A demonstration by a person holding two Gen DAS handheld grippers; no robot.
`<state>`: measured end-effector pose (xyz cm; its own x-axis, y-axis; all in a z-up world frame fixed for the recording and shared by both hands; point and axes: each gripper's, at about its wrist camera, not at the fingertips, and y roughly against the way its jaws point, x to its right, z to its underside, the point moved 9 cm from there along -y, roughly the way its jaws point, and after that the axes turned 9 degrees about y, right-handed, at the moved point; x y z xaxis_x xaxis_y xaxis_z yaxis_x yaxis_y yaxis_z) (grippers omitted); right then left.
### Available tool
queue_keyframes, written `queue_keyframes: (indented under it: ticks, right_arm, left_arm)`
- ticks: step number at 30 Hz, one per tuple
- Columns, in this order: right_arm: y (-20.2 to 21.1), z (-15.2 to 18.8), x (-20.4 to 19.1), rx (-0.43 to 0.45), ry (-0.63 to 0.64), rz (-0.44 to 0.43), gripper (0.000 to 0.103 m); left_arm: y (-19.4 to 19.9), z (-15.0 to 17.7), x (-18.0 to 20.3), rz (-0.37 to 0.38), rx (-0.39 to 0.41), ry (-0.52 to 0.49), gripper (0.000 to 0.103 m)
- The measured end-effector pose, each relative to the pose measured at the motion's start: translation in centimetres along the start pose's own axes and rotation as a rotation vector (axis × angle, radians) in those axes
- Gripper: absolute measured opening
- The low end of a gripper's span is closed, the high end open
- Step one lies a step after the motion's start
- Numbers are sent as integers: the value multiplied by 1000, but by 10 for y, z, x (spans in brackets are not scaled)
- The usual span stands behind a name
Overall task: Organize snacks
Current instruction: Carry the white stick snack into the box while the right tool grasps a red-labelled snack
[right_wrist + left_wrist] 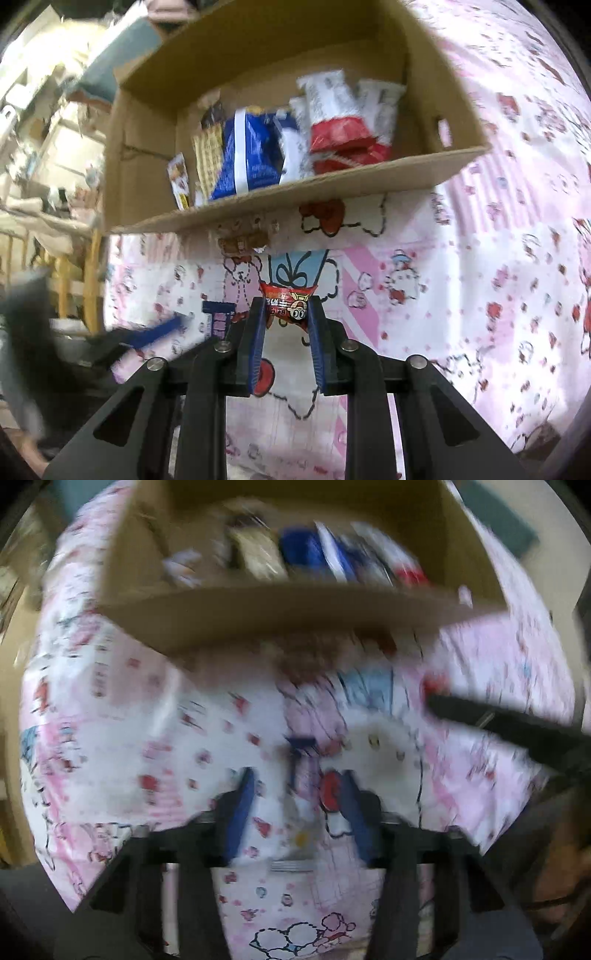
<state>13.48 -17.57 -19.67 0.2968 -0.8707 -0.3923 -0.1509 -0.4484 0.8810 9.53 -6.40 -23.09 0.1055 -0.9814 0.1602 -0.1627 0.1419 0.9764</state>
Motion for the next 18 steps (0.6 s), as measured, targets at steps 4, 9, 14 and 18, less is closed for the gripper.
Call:
queue_keyframes:
  ticks: [4, 9, 14, 18]
  right_arm:
    - [23, -1, 5, 48, -53, -60, 24]
    - [50, -14, -8, 134, -30, -130, 24]
    - [82, -42, -21, 264, -1, -184, 24]
    - [91, -66, -18, 328, -2, -180, 24]
  left_arm:
    - [-1, 9, 2, -78, -4, -64, 12]
    - [53, -9, 1, 7, 92, 6, 12]
    - [113, -53, -9, 57, 238, 92, 12]
    - [140, -93, -13, 35, 323, 87, 12]
